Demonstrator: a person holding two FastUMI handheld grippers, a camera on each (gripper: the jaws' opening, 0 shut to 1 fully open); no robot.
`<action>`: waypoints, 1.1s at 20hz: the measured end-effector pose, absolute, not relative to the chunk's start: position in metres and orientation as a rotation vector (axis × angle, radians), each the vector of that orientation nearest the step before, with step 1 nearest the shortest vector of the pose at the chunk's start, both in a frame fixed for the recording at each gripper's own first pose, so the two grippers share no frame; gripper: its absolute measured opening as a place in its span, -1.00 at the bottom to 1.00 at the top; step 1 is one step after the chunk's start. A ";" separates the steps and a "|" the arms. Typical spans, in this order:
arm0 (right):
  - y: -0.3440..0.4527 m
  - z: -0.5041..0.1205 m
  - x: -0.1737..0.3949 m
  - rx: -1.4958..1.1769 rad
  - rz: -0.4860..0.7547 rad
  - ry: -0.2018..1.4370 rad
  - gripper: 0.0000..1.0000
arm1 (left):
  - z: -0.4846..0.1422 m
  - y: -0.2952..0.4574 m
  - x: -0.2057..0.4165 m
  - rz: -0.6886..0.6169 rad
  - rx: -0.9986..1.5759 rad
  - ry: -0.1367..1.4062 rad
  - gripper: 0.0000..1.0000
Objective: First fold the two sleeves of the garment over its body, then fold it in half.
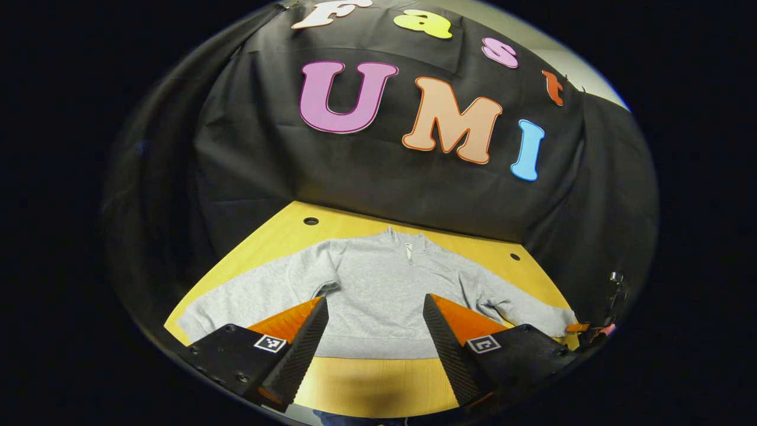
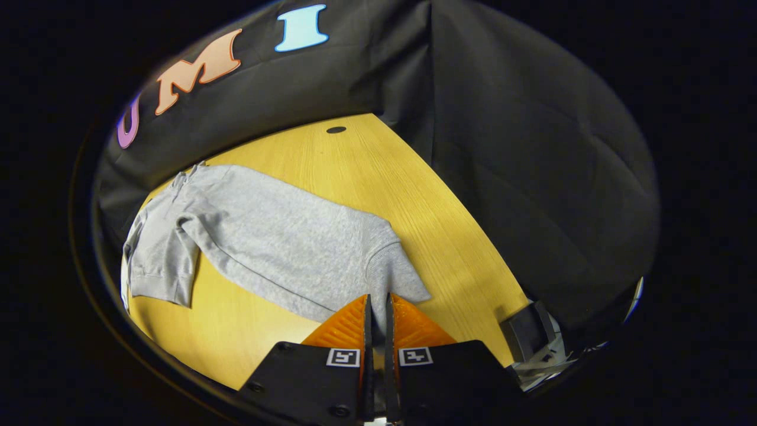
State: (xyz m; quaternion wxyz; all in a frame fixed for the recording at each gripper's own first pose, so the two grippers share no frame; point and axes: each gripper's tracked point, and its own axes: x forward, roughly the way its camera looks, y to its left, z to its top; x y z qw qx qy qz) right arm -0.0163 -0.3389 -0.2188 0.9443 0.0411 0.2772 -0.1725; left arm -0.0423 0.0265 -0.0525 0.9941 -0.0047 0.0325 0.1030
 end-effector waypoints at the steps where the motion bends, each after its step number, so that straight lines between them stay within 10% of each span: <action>1: -0.330 -0.213 -0.019 0.086 -0.356 0.549 -0.81 | -0.050 0.032 -0.045 0.197 -0.010 0.065 0.89; 22: 0.070 -0.069 0.100 0.007 0.057 0.310 -0.81 | -0.064 0.236 -0.116 0.246 -0.137 0.096 0.87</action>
